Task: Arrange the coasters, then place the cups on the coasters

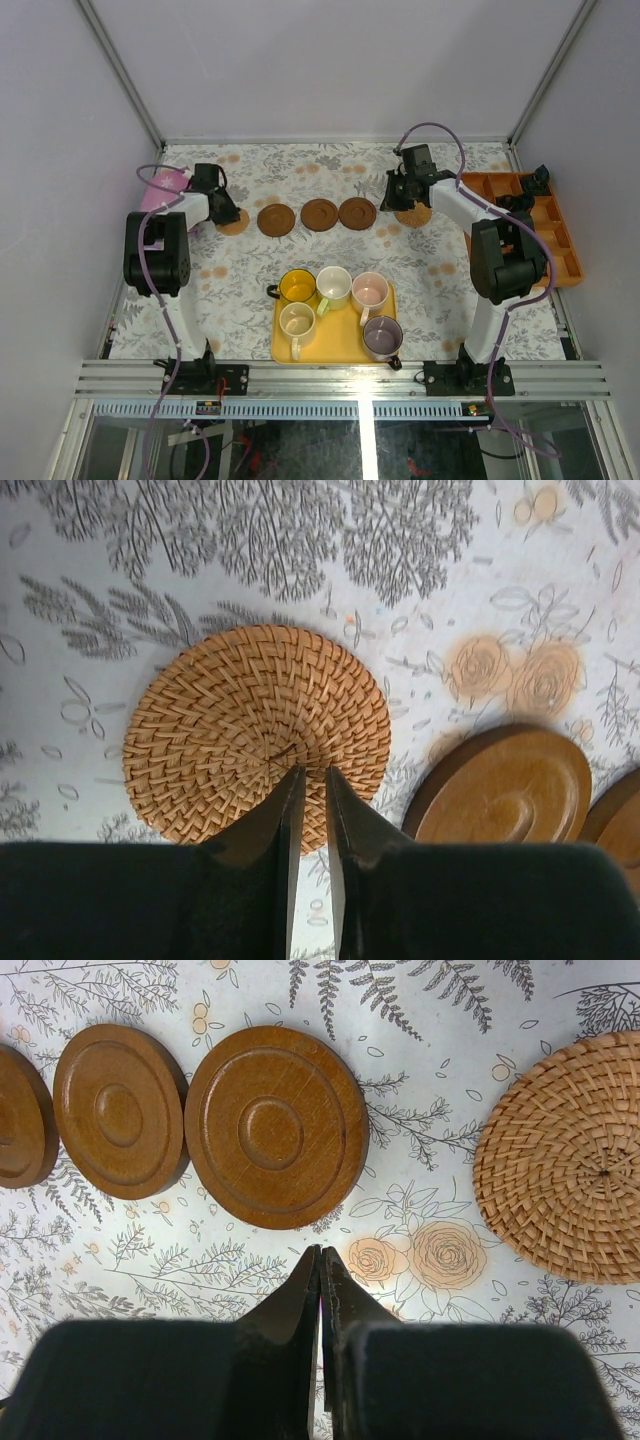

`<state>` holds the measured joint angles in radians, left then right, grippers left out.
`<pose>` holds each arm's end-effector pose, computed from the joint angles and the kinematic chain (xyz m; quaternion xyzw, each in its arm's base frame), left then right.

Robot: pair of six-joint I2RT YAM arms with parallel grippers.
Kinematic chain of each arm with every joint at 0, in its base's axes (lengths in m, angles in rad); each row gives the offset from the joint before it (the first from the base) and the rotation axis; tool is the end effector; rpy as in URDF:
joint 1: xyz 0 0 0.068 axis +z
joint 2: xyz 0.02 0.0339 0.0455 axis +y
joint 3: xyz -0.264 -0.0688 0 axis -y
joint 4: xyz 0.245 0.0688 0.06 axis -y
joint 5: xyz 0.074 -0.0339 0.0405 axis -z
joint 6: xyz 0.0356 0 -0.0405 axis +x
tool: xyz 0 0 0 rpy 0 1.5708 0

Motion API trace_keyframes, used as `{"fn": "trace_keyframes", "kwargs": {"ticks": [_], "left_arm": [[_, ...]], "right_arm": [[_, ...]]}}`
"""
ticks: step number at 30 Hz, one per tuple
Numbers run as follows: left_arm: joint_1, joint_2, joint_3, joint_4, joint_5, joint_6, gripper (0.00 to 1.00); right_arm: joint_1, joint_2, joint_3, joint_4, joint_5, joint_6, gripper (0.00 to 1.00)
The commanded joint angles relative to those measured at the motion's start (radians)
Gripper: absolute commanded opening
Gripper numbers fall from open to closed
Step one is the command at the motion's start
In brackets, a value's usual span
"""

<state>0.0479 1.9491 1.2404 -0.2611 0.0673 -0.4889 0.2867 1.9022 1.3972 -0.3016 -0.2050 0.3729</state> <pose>0.4041 0.0170 0.1546 -0.2436 0.9231 -0.0961 0.2816 0.4053 0.1270 0.2185 0.0017 0.9238 0.2099 0.3202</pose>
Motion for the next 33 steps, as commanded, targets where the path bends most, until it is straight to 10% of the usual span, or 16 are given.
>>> {"fn": "trace_keyframes", "kwargs": {"ticks": [1, 33], "left_arm": [[-0.037, -0.018, -0.101, -0.022, 0.043, 0.009, 0.13], [-0.126, 0.039, 0.044, 0.048, 0.086, -0.063, 0.2]], "right_arm": [[0.011, -0.012, 0.015, 0.015, -0.028, -0.011, 0.0], [0.085, 0.108, 0.149, -0.017, -0.044, -0.11, 0.0]]}}
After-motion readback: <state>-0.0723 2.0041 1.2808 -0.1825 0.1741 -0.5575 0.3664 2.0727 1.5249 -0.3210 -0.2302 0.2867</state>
